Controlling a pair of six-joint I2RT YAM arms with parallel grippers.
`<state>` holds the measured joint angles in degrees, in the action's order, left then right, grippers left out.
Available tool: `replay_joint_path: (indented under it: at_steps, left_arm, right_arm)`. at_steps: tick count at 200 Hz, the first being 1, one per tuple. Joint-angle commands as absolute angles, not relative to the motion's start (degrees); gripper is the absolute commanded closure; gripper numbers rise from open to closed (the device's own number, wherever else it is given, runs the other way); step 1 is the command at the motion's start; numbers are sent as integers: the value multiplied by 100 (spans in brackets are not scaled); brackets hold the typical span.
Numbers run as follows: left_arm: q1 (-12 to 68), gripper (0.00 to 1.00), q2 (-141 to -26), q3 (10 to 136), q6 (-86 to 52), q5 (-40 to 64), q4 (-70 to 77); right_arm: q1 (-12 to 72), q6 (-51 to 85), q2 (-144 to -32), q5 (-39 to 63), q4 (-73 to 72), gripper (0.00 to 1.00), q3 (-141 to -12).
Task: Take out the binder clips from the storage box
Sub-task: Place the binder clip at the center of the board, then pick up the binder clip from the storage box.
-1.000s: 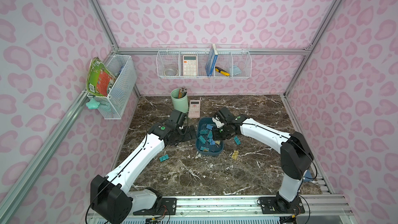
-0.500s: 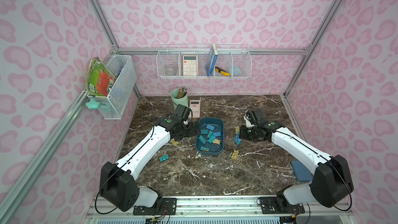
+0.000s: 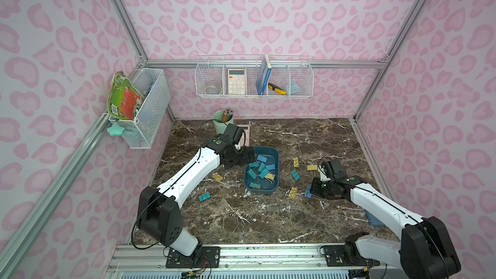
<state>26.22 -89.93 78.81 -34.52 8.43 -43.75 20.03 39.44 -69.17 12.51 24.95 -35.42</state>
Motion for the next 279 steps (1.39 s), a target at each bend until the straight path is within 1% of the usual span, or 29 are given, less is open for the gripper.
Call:
replay_joint_path:
  at_steps: [1, 31, 47, 78, 92, 95, 97, 107, 113, 130, 133, 141, 159, 172, 177, 201, 228, 279]
  left_arm:
    - [2641, 6, -9056, 7993, -3384, 940, -4497]
    - [2672, 10, -9126, 8065, -3350, 965, -4599]
    - [2702, 15, -9154, 8082, -3323, 991, -4656]
    - [2754, 25, -9265, 8130, -3287, 978, -4741]
    - [2791, 31, -9359, 8169, -3253, 982, -4747]
    - [2797, 32, -9377, 8173, -3244, 983, -4754]
    - [2802, 32, -9393, 8174, -3243, 984, -4752]
    - [2833, 34, -9477, 8225, -3244, 984, -4763]
    - [2851, 39, -9541, 8253, -3238, 992, -4771]
    - [2934, 46, -9724, 8290, -3205, 951, -4790]
    - [2956, 49, -9767, 8290, -3193, 935, -4790]
    - [2979, 53, -9863, 8498, -3190, 945, -4806]
    - [3068, 55, -10096, 8652, -3328, 951, -4873]
    - [3106, 63, -10256, 8743, -3525, 1007, -4899]
    - [3117, 65, -10305, 8767, -3633, 1019, -4897]
    - [3129, 65, -10521, 8738, -4221, 1177, -4750]
    - [3197, 67, -10623, 8432, -4900, 1506, -4142]
    - [3479, 74, -10956, 8409, -5544, 1328, -3749]
  right_arm:
    - [1920, 3942, -6908, 1319, 2206, 97, -3374]
    - [1809, 3788, -6853, 1246, 2253, 55, -3400]
    - [1798, 3706, -6758, 1102, 2358, 37, -3564]
    - [1797, 3542, -6606, 968, 2469, 17, -3966]
    - [1802, 3520, -6562, 936, 2467, 7, -4114]
    - [1803, 3513, -6557, 932, 2469, 2, -4150]
    - [1804, 3515, -6550, 932, 2467, 1, -4164]
    - [1819, 3507, -6528, 923, 2430, 1, -4256]
    - [1839, 3502, -6528, 916, 2426, 1, -4319]
    - [1943, 3516, -6540, 865, 2388, 0, -4471]
    - [1962, 3511, -6547, 855, 2384, 0, -4504]
    - [2026, 3513, -6569, 820, 2374, 0, -4562]
    - [2139, 3516, -6639, 756, 2339, 0, -4662]
    - [2202, 3515, -6694, 721, 2320, 1, -4701]
    - [2214, 3514, -6713, 712, 2313, 0, -4717]
    - [2241, 3524, -6737, 694, 2246, 0, -4733]
    - [2250, 3526, -6701, 694, 2206, 0, -4750]
    - [2250, 3412, -6682, 721, 2309, 1, -4824]
